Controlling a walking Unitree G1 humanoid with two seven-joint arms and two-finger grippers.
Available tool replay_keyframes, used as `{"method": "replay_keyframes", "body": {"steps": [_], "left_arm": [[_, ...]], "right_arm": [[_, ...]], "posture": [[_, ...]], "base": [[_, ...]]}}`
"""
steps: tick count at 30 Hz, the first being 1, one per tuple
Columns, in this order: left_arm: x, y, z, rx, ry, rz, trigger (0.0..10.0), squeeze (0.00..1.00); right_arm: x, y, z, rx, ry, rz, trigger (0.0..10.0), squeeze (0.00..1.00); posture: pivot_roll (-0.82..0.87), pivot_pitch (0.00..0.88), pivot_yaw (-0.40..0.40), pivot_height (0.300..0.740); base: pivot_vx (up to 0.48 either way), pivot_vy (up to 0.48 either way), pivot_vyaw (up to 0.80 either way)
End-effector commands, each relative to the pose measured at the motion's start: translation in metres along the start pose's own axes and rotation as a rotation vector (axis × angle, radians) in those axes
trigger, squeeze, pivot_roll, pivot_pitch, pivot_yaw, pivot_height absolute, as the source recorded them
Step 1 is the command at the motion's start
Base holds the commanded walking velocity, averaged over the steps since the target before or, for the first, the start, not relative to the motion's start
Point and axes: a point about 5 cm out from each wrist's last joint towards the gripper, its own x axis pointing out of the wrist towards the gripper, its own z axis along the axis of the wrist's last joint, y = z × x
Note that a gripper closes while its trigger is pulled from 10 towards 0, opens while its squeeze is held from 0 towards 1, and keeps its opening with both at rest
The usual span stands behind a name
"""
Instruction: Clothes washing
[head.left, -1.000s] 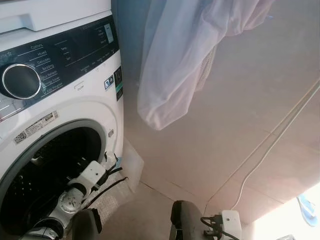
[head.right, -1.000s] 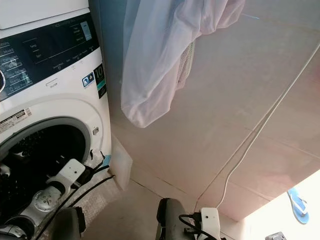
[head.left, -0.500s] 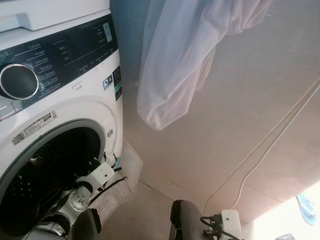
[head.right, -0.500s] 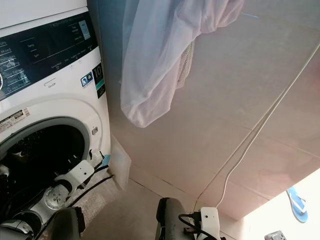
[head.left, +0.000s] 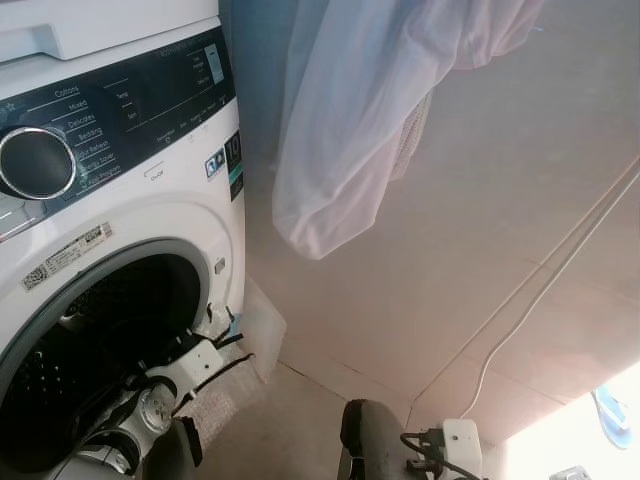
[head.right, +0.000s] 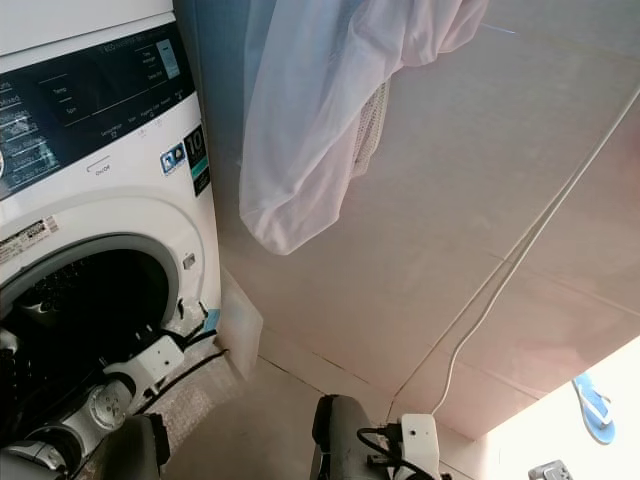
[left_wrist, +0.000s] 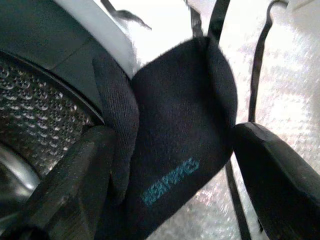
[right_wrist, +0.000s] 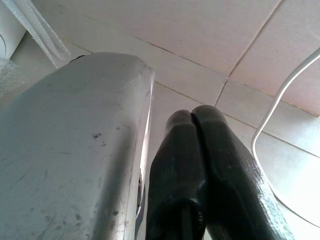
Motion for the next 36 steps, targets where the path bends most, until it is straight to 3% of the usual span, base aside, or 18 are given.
{"method": "replay_keyframes", "body": {"steps": [1, 36], "left_arm": [[0.0003, -0.0043, 0.0011, 0.018, 0.013, -0.004, 10.0, 0.0], [0.0006, -0.0052, 0.0016, 0.016, 0.024, 0.008, 10.0, 0.0]], "right_arm": [[-0.0122, 0.0116, -0.0414, -0.007, 0.21, 0.022, 10.0, 0.0], [-0.0122, 0.0116, -0.0414, -0.008, 0.21, 0.022, 10.0, 0.0]], "posture": [[0.14, 0.0, -0.112, 0.462], [0.14, 0.0, -0.112, 0.462]], "base": [[0.0, 0.0, 0.0], [0.0, 0.0, 0.0]]}}
